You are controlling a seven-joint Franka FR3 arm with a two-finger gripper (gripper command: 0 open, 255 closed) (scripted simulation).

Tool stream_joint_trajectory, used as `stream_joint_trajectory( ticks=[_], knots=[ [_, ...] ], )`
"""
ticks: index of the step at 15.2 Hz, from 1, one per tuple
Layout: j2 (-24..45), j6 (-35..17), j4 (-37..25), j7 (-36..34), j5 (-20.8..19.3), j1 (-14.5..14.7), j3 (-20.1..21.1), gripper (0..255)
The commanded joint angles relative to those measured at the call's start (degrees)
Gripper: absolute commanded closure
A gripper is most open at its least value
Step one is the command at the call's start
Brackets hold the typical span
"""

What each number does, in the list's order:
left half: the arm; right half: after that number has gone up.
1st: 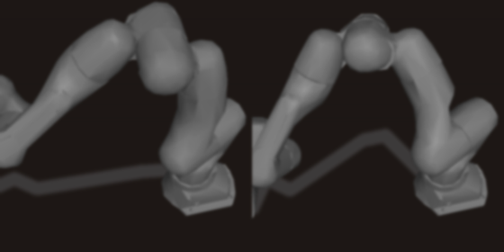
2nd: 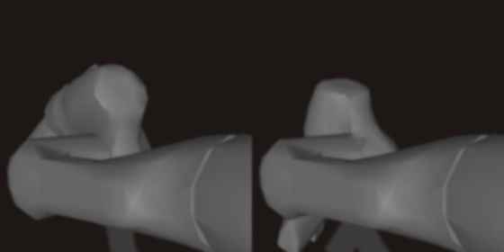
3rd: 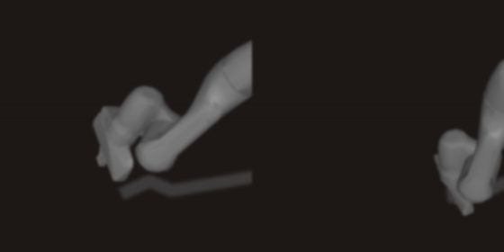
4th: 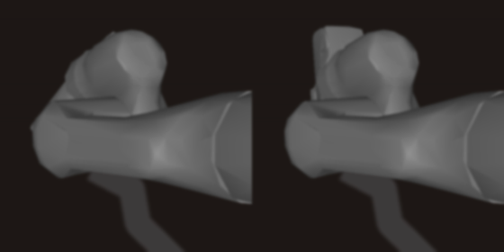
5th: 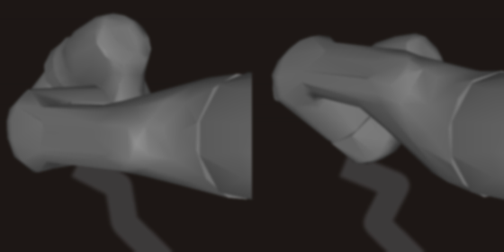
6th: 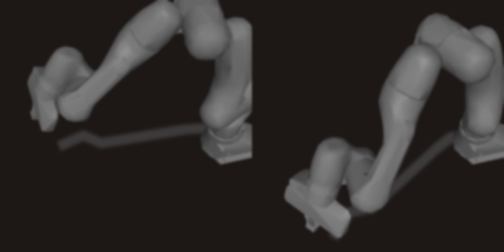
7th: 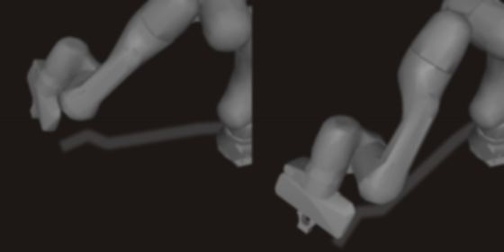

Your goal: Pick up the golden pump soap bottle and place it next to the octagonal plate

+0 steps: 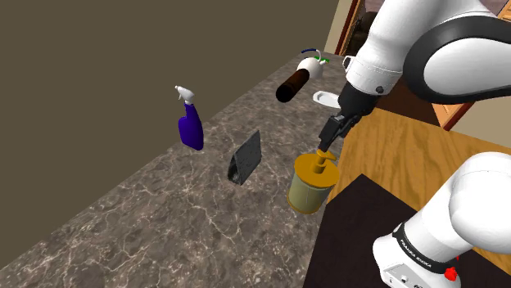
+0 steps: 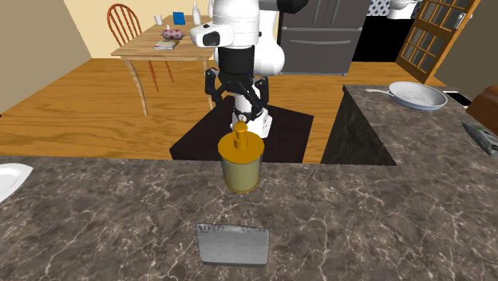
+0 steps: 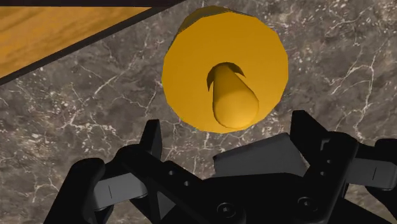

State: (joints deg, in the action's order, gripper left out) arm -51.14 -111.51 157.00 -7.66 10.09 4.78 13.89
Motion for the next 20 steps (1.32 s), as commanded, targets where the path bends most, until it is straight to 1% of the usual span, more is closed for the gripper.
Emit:
stream_joint_trajectory(
  ticks=[1, 9, 16, 17, 20],
  knots=[
    [1.3, -2.3, 1.5, -1.9, 1.4, 0.8, 2.1, 0],
    [4.1, -9.5, 5.9, -1.8, 2.4, 1.1, 3.3, 0],
    [4.1, -9.5, 5.9, -1.8, 2.4, 1.1, 3.3, 0],
    [4.1, -9.5, 5.9, -1.8, 2.4, 1.1, 3.3, 255],
    [4.1, -9.5, 5.9, -1.8, 2.4, 1.1, 3.3, 255]
  ],
)
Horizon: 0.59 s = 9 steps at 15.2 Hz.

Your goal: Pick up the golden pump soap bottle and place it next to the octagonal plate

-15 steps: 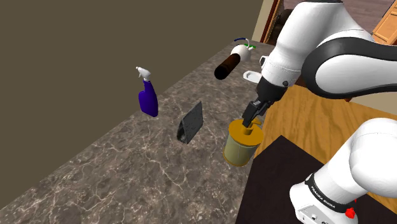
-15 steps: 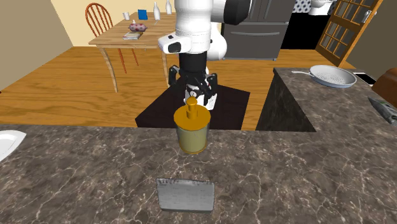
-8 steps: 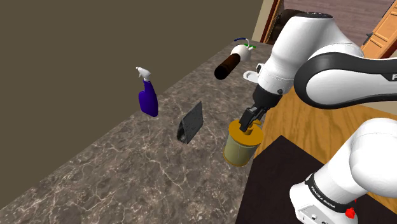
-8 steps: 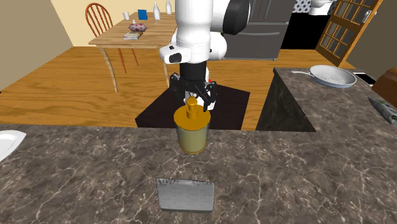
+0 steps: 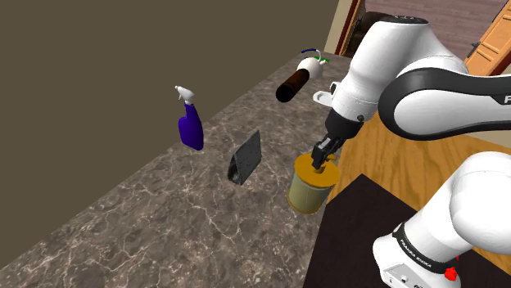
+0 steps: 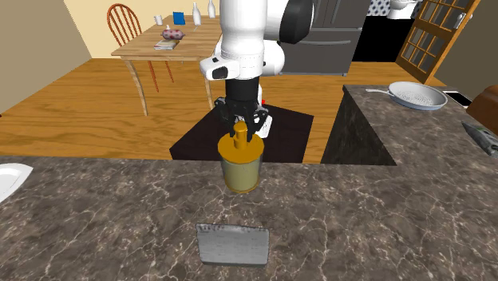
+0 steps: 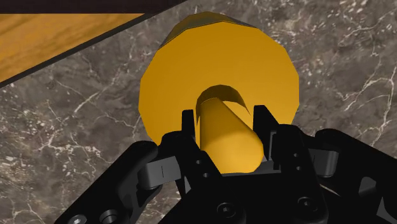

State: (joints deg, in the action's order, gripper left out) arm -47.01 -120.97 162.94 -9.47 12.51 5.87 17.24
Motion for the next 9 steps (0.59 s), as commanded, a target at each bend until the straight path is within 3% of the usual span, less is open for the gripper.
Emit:
stream_joint_trajectory(
  ticks=[1, 6, 9],
  knots=[
    [0.0, 0.0, 0.0, 0.0, 0.0, 0.0, 0.0, 255],
    [0.0, 0.0, 0.0, 0.0, 0.0, 0.0, 0.0, 255],
    [-1.0, 2.8, -1.8, 0.0, -0.5, -0.2, -0.5, 255]
  ],
)
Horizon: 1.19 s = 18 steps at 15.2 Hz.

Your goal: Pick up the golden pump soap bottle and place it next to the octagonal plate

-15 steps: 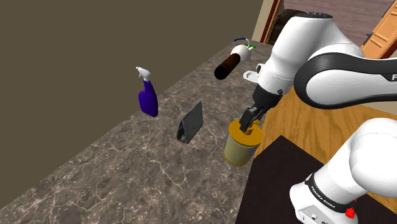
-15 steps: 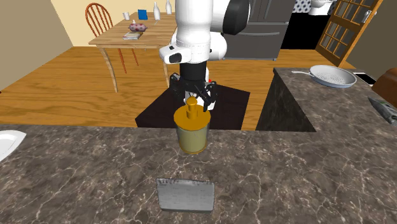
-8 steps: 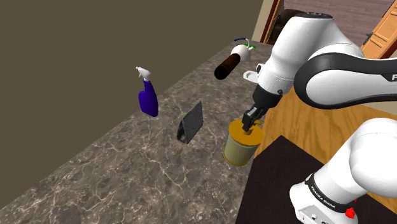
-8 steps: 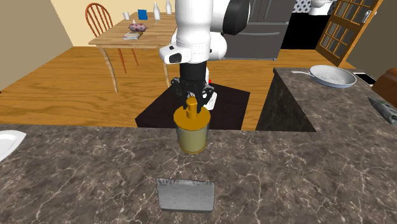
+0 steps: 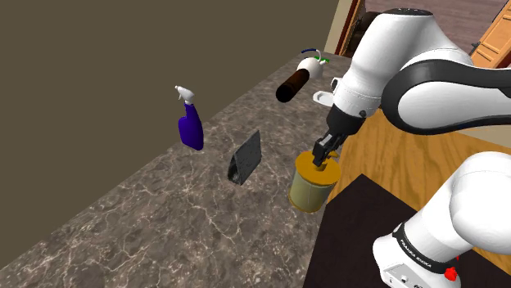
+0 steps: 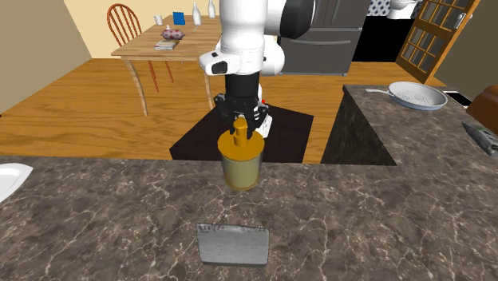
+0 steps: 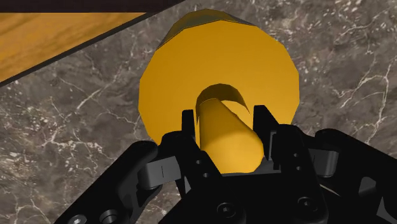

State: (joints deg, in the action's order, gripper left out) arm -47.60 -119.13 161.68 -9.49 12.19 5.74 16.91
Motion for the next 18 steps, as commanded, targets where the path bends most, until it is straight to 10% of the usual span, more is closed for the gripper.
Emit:
stream_joint_trajectory(
  ticks=[1, 18],
  knots=[
    [-0.7, 1.8, -1.2, 0.0, -0.3, -0.1, -0.4, 255],
    [-2.4, 15.6, -13.3, 0.0, -2.7, -1.2, -2.9, 255]
  ],
)
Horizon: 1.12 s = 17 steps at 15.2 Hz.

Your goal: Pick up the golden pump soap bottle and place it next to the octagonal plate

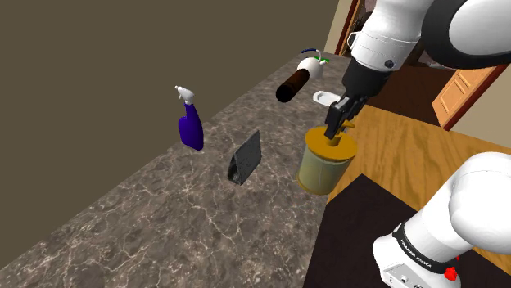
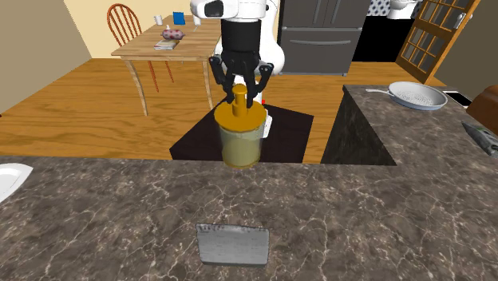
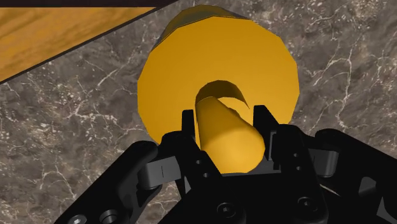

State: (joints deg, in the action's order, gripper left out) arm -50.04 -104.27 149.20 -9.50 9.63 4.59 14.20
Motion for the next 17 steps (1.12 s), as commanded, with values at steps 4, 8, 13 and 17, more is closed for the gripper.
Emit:
stream_joint_trajectory(
  ticks=[4, 8, 13, 17],
  knots=[
    [0.3, 3.7, -4.0, 0.0, -0.6, -0.3, -0.6, 255],
    [0.8, 6.5, -7.4, 0.0, -1.1, -0.6, -1.0, 255],
    [1.7, 10.0, -11.7, -0.1, -1.6, -0.9, -1.5, 255],
    [2.6, 12.7, -15.3, -0.2, -1.9, -1.1, -1.8, 255]
  ],
)
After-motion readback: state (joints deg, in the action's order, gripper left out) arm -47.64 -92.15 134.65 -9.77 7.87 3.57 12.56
